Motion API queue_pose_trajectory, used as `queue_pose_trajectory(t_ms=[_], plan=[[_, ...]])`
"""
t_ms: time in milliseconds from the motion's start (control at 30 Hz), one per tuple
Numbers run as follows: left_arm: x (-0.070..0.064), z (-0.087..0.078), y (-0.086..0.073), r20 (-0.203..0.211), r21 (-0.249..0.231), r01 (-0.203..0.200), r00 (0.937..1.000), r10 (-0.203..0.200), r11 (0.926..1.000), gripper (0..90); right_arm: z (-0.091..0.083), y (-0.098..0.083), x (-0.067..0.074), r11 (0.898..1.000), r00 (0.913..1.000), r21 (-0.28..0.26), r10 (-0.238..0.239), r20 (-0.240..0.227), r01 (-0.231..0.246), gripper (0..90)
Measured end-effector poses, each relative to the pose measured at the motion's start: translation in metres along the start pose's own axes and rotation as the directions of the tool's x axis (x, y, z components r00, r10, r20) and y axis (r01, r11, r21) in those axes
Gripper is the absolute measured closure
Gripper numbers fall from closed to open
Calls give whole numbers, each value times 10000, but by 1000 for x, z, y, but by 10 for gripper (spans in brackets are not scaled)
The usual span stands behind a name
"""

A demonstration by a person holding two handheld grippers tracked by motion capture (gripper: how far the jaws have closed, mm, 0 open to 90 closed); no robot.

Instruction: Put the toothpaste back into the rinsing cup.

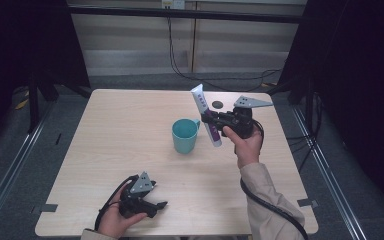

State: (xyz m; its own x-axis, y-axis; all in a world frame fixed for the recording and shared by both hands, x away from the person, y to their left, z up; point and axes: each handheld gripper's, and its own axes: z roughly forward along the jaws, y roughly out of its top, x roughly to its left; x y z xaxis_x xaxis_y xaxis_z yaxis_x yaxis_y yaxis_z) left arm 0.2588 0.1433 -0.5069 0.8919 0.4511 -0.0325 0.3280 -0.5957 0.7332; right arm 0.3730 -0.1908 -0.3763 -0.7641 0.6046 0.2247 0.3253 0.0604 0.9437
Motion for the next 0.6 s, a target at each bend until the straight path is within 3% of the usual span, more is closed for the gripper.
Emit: queue_pose_trajectory(t_ms=[600], plan=[[0, 1, 0, -41, -72, 10, 10000, -10, 10000, 201, 16, 8, -1, 9992, 9999, -395, -51, 158, 57, 727]])
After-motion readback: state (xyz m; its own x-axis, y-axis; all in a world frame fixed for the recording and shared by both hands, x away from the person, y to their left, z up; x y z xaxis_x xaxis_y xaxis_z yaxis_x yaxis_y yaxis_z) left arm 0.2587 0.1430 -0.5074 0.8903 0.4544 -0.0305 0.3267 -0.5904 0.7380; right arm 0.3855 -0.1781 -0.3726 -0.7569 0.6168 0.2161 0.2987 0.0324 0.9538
